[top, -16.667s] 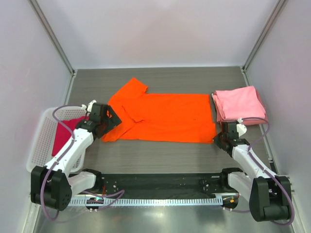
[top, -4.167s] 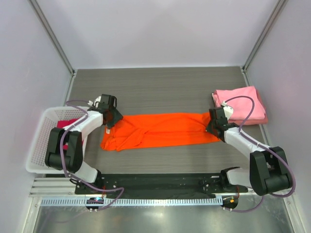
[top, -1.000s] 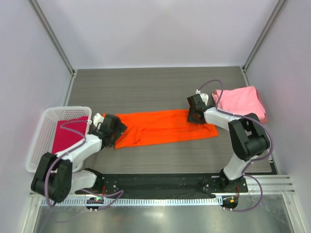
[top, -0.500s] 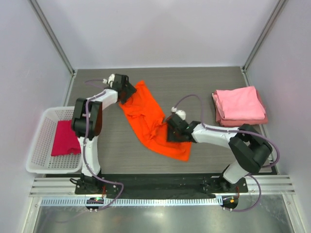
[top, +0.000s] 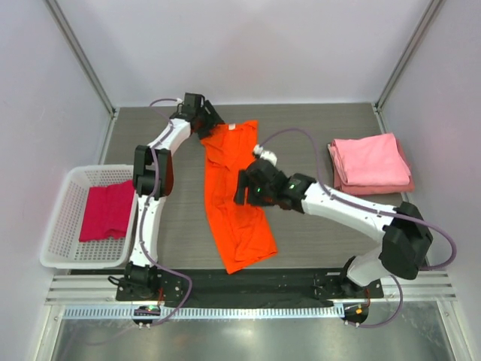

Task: Fold and stack the t-shirts
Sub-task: Fold the tshirt

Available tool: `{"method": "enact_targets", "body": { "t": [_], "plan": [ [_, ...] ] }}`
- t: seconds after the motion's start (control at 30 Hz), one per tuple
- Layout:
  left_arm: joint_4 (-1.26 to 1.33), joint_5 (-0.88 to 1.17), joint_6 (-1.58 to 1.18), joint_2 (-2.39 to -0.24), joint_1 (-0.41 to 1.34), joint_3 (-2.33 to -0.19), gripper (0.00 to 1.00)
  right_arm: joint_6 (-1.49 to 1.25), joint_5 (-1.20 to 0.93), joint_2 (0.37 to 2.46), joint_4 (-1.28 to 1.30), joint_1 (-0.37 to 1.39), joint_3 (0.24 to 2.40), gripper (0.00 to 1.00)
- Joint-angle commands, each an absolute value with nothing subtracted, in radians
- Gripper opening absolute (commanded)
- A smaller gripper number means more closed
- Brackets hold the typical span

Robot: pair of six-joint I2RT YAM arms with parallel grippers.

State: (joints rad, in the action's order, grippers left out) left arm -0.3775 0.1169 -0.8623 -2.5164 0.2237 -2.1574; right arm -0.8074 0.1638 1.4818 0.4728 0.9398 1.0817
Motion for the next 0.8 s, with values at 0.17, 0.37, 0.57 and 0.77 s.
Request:
{"method": "enact_targets", "body": {
  "t": [0.17, 0.37, 0.57, 0.77],
  "plan": [
    [-0.371, 0.163, -0.767, -2.286, 0.137, -1.958, 0.83, -0.565, 0.012, 1.503, 0.270, 0.595, 1.147, 0.68],
    [-0.370, 0.129, -0.726, -2.122, 0.135, -1.763, 0.92, -0.512, -0.141, 1.736, 0.175, 0.456, 1.299, 0.65],
    [-0.353, 0.187, -0.729, -2.000, 0.138, -1.579, 0.89, -0.495, -0.274, 2.003, 0.126, 0.388, 1.483, 0.63],
    [-0.226, 0.253, -0.753, -1.898, 0.150, -1.361, 0.75, -0.517, -0.357, 2.180, 0.078, 0.359, 1.614, 0.60]
  ]
}}
